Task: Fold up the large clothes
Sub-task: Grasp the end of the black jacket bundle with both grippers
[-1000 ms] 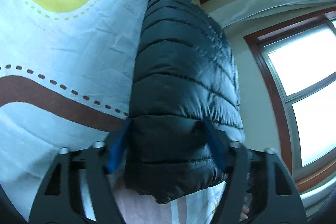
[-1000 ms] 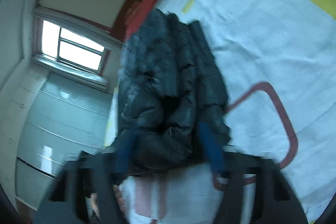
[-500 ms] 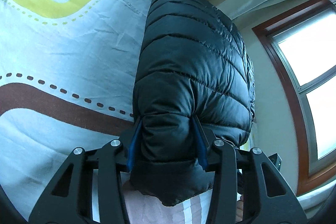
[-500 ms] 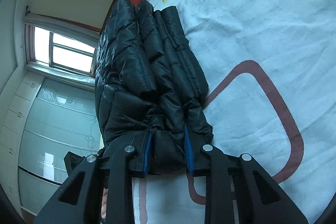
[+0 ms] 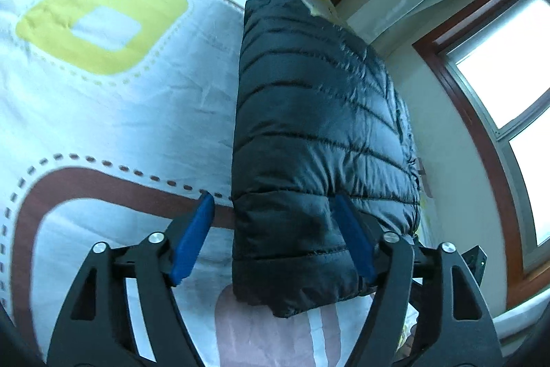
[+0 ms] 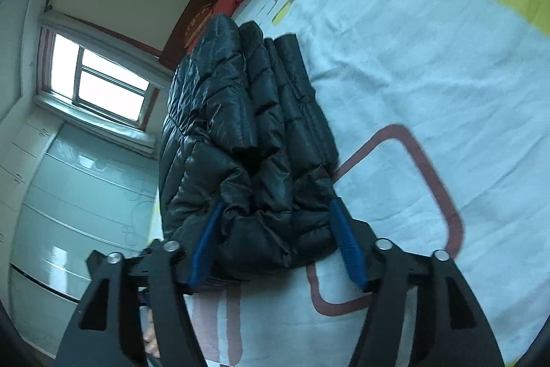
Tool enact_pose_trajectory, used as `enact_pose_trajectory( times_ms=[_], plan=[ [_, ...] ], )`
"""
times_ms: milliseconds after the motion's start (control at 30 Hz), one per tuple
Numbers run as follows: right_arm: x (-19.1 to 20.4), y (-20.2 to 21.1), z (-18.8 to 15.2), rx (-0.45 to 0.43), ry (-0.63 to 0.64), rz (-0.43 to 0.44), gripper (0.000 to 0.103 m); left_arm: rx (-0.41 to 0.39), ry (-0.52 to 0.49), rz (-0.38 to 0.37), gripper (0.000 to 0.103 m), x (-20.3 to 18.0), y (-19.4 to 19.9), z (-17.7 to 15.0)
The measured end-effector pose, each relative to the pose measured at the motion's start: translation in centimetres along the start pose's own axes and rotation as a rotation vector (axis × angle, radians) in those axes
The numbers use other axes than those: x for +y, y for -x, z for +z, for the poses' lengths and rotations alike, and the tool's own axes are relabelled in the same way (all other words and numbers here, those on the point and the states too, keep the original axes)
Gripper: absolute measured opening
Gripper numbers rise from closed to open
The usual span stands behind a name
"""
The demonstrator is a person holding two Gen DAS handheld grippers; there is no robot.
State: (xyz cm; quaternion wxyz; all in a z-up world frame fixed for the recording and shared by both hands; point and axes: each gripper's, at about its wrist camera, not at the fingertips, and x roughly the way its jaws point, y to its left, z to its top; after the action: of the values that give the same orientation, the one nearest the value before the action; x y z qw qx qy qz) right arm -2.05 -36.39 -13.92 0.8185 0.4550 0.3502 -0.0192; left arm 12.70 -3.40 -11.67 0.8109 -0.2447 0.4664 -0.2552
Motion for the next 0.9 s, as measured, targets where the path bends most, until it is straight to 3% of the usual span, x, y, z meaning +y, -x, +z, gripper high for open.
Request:
enact_pose_trajectory(
  times_ms=[333, 533, 633, 800, 900],
  plan=[
    [4.4, 3.4, 4.7, -0.121, 0.097, -0.039, 0.073, -0.044, 0.045, -0.003, 0.084, -0.3, 1.6, 5.0],
    [7.3, -0.3, 8.3, -0.097, 0.137, -0.051, 0.074, -0.009, 0.111, -0.057, 0.084, -1.1, -0.6, 7.8],
    [7.3, -2.9, 9.6, -0.067, 0.126, -0.06, 0.074, 0.02, 0.133, -0.065, 0.084, -1.2, -2.1, 8.3],
    [6.1, -5.9, 10.6, -0.041, 0.127, -0.151, 0.074, 0.067, 0.151, -0.034, 0.084, -1.0, -5.7, 8.5],
    [4.6, -7.2, 11.0, -0.022, 0.1, -0.151, 0.074, 0.092, 0.18, -0.034, 0.086, -0.3, -7.4, 8.3]
  ],
)
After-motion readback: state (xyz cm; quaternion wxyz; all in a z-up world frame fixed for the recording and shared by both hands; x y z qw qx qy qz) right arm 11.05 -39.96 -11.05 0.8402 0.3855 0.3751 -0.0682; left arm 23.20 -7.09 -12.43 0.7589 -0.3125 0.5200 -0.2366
